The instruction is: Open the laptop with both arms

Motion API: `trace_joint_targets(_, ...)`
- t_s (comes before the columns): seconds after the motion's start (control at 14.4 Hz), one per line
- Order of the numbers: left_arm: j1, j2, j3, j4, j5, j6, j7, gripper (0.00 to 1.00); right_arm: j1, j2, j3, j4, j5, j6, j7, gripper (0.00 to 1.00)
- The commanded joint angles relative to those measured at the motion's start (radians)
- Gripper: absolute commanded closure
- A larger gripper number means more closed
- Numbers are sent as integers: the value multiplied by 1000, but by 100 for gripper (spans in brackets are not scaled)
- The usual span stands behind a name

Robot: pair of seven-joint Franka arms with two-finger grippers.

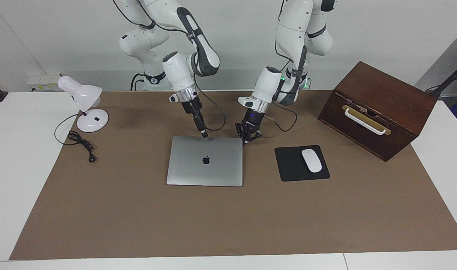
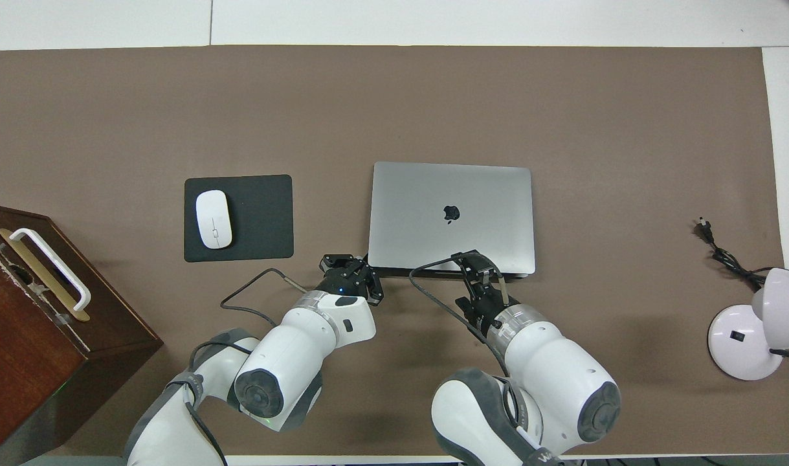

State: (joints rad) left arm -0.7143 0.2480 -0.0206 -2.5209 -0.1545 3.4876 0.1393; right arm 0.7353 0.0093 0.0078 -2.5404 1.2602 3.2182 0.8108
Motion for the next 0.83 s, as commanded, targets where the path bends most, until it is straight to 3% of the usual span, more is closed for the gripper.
trace_joint_targets(0.0,-19,45,10,33,-3,18,16,100,-2,3,0,-1,51,14,-62,0)
trace_joint_targets(0.76,-22,47,10,39,-11,18,17,100,-65,74,-2,106,51,14,-113,0)
